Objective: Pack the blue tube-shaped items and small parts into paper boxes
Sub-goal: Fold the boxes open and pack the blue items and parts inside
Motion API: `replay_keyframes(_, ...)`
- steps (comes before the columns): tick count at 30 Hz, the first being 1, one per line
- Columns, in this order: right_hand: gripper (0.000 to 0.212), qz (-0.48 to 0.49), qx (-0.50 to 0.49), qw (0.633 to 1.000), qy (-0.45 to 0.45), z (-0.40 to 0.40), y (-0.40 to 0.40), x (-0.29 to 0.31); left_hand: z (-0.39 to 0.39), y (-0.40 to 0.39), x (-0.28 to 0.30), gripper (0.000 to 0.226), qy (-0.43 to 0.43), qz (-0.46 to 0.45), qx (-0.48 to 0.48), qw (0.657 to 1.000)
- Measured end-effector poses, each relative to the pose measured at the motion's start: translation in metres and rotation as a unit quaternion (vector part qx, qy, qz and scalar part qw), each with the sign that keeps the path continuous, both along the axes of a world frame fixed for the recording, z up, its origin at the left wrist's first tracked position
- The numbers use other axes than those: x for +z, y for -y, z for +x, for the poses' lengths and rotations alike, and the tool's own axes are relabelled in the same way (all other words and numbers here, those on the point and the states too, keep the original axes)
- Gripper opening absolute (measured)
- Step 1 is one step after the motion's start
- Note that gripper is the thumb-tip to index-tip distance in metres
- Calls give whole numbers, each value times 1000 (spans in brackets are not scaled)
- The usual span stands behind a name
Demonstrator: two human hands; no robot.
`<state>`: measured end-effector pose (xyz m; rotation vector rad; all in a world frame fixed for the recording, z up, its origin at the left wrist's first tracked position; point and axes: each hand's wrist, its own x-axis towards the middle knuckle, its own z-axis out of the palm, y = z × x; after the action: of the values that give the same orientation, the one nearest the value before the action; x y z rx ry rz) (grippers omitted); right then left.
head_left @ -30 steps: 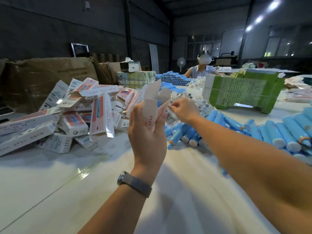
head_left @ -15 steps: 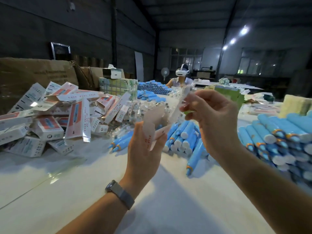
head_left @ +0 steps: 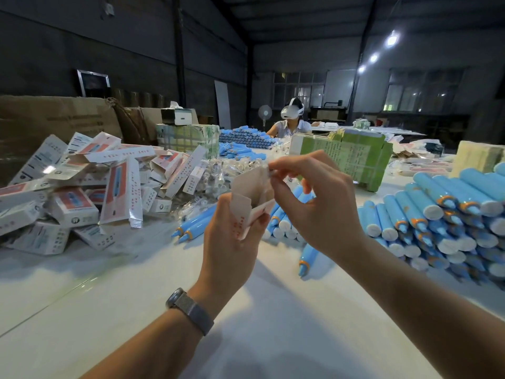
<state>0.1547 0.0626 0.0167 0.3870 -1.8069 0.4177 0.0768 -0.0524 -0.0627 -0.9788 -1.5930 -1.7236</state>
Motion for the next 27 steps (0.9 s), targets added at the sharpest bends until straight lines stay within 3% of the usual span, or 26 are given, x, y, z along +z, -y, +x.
replay_keyframes(5,9,87,-32,996,10,-3,-6,-7,-2,0,1,28,23,13,-15,1000)
replay_keyframes(9,15,124,-37,991,33,-3,-12,-9,1,2,3,32,21,1,-11,1000)
replay_keyframes(12,28,19,70,990,119,1,-12,-8,3,4,7,32,30,10,-28,999)
replay_keyframes(15,44,-128,188,940,253,3,-9,-6,5,6,11,49,47,-13,-72,996)
replay_keyframes(17,44,-183,236,912,281,4,-9,-5,7,8,13,63,42,-24,-118,992)
replay_keyframes(20,45,-207,265,896,291,6,-13,-1,11,12,15,67,43,-8,-141,989)
replay_keyframes(23,49,-191,255,902,292,7,-14,-1,13,12,15,50,25,-2,-112,993)
replay_keyframes(27,48,-199,232,914,266,15,-19,-7,18,8,14,48,20,5,-138,990)
